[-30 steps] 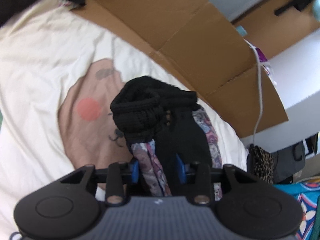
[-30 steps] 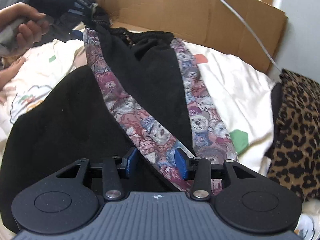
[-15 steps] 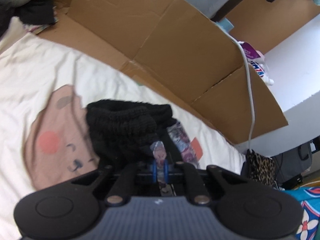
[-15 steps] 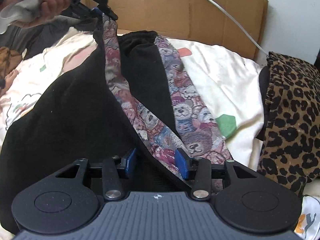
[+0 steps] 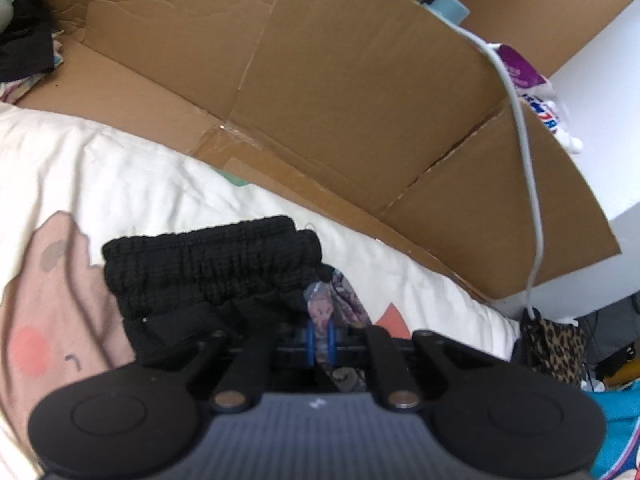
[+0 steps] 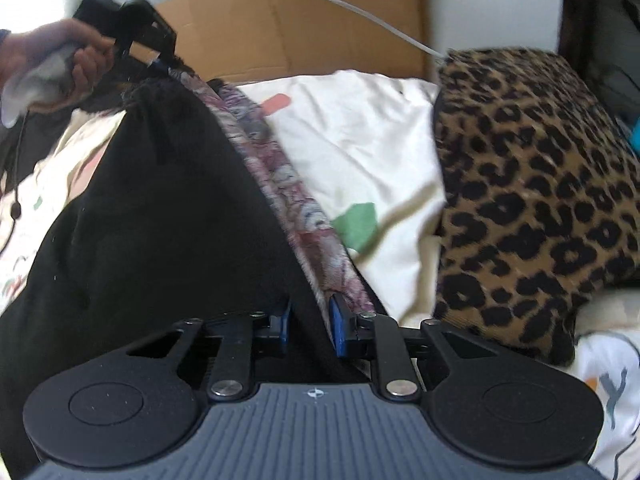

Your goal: Fold clothes

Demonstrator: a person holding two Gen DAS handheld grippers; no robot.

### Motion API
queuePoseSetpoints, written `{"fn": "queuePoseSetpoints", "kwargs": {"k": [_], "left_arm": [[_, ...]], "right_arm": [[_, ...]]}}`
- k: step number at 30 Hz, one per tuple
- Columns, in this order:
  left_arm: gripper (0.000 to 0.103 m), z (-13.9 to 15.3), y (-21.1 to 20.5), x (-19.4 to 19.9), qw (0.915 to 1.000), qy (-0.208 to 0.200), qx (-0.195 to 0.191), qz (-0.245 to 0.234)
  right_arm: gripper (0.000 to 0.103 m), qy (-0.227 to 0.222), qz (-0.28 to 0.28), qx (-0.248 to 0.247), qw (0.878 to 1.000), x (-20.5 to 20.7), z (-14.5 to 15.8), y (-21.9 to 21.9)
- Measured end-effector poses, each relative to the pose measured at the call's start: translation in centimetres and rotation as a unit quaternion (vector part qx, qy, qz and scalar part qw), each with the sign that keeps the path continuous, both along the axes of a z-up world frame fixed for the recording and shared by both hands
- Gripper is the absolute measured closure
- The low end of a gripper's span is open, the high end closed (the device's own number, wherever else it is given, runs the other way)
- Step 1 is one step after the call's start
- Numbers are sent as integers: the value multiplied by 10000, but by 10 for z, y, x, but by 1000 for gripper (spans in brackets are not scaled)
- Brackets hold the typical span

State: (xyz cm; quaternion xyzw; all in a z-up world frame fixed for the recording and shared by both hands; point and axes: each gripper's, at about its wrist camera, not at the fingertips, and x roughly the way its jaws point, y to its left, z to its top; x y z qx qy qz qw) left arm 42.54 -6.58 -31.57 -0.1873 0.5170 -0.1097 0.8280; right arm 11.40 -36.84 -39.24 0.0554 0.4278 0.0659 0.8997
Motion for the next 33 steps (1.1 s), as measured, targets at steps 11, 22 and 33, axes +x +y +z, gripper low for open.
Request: {"fn": "queuePoseSetpoints", "kwargs": {"k": [11, 22, 33], "left_arm": [[94, -32, -31, 29, 9996, 132, 163, -193], [66, -26, -31, 17, 9993, 99, -63, -353], [94, -50, -53, 39, 9995, 184, 99, -256]], "right_arm": [[78, 171, -230, 302, 9991, -8, 0, -21], [75, -2, -416, 243, 9988, -11, 13, -25], [75, -388, -229, 388, 9982, -18, 28, -24]]}}
